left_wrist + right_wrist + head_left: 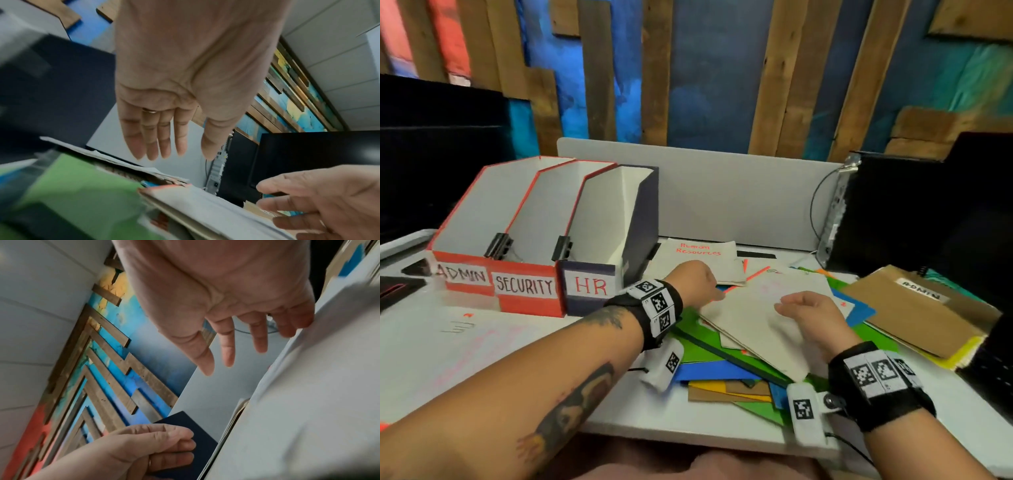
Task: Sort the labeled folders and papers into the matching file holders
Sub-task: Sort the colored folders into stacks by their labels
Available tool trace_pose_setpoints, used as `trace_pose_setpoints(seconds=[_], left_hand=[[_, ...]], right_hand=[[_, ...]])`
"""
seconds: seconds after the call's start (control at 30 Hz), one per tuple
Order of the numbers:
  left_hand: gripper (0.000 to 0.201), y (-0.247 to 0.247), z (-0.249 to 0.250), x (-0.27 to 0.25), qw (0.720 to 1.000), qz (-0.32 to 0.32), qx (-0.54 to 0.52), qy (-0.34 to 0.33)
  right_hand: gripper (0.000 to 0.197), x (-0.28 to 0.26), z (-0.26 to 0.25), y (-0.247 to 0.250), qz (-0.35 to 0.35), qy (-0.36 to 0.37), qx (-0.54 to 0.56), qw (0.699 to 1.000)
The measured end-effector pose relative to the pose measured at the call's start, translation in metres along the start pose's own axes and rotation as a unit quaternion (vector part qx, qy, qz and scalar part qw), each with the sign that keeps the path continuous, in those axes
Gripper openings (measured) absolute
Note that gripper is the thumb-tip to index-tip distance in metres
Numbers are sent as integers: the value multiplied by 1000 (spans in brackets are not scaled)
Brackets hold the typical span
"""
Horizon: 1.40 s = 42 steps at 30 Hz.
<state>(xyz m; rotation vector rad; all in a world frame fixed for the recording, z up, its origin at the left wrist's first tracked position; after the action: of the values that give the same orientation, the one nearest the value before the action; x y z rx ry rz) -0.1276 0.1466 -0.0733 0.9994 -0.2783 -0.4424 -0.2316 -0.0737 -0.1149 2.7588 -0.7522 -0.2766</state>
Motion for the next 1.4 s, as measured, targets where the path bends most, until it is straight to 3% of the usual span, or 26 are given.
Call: trace_pose_setpoints(seconds=[0.17,0.23,0.4,0.5,0.63,0.73,0.83,0.87,0.93,1.0,1.1,1.23,1.3,1.4], left_hand=[[42,-43,14,20,994,-88,62,23],[49,-48,15,26,993,-90,67,32],[47,-51,24,28,997,-52,-29,54],[53,-49,34,30,996,-16,-85,36],[32,-27,66,24,988,66,-131,-58],[21,2,70,16,956,175,-212,-103],[23,27,55,6,911,267,-302,-91],[25,34,48,2,894,291,-329,-82],[22,41,36,-5,868,321,-374,-63],[20,44,25,-10,856,337,-388,-55],[21,48,12,-20,849,346,-397,-47],[29,63,-11,-37,849,379,-368,-15],[48,78,-25,-50,845,415,-336,-10],[80,111,-42,-77,864,476,-165,25]], right_hand=[[56,-1,19,36,39,-62,72,995],[63,-1,20,42,35,-72,91,993],[43,4,20,63,36,-85,136,986],[34,8,23,69,41,-98,157,982],[61,13,20,65,45,-93,183,978],[56,12,14,62,51,-72,197,976],[61,10,8,51,22,-61,228,971],[59,9,4,42,-10,-62,243,968],[34,5,-8,23,-74,-54,295,951],[16,-4,-22,1,-133,-44,357,924],[18,-15,-40,-28,-187,-24,399,897],[16,-22,-53,-53,-189,9,373,908],[18,-26,-61,-64,-199,28,349,915],[14,-32,-70,-89,-231,42,322,917]])
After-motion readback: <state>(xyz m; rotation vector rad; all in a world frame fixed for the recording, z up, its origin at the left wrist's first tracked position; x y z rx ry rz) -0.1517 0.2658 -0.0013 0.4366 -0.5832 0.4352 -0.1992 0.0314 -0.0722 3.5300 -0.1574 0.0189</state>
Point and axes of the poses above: each hand's wrist, its own x-axis towards the middle knuckle, its own y-axis out of the back of the hand, z = x × y, the point moved 8 cm from there along x, towards the middle knuckle, and after that the axes turned 5 degrees about -y, right-handed, at the moved point
